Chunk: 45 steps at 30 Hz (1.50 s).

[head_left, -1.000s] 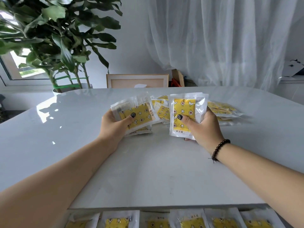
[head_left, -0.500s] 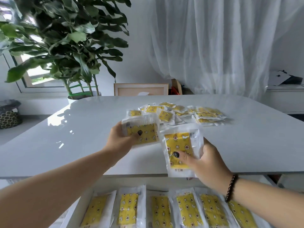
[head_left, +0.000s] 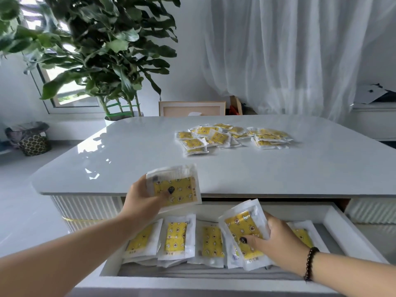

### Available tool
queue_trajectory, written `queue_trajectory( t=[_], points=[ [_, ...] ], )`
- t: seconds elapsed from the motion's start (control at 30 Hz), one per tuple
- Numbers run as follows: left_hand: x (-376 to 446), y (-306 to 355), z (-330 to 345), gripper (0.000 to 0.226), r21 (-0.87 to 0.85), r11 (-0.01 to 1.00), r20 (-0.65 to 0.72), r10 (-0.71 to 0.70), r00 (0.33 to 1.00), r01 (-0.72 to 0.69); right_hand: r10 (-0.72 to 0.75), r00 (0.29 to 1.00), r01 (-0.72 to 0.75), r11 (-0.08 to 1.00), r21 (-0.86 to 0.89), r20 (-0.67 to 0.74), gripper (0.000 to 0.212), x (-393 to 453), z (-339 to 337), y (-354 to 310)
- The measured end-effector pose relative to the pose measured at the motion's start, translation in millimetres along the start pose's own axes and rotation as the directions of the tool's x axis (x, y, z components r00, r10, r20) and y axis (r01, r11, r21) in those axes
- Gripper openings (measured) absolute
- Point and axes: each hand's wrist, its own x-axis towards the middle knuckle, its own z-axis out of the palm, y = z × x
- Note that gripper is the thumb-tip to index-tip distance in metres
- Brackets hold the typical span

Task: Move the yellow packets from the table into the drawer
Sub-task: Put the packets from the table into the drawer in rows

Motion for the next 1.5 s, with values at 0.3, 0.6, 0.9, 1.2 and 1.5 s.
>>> queue_trajectory(
  t=[0.3, 0.6, 0.9, 1.2, 1.5],
  points=[
    [-25, 5, 10, 0.028, -0.096, 0.995, 0.02, -0.032, 0.999, 0.034, 0.066, 0.998, -0.065, 0.998, -0.027, 0.02, 0.034, 4, 12, 7],
    [-1, 14, 2, 0.03, 0.021, 0.999, 0.087, -0.038, 0.996, 0.036, 0.433, 0.864, -0.503, 0.761, 0.409, 0.256, 0.042, 75, 62, 14],
    [42, 14, -38, 0.024, 0.031, 0.998, 0.078, -0.064, 0.995, 0.062, 0.439, 0.85, -0.522, 0.777, 0.353, 0.289, 0.063, 129, 119, 22],
    [47, 6, -39, 0.029, 0.009, 0.997, 0.13, -0.077, 0.989, 0.076, 0.386, 0.92, -0.375, 0.917, -0.134, 0.068, 0.064, 113, 110, 3],
    [38, 4, -43, 0.023, 0.031, 0.998, 0.176, -0.057, 0.983, 0.052, 0.257, 0.966, -0.222, 0.876, -0.429, 0.025, 0.05, 97, 86, -9]
  ],
)
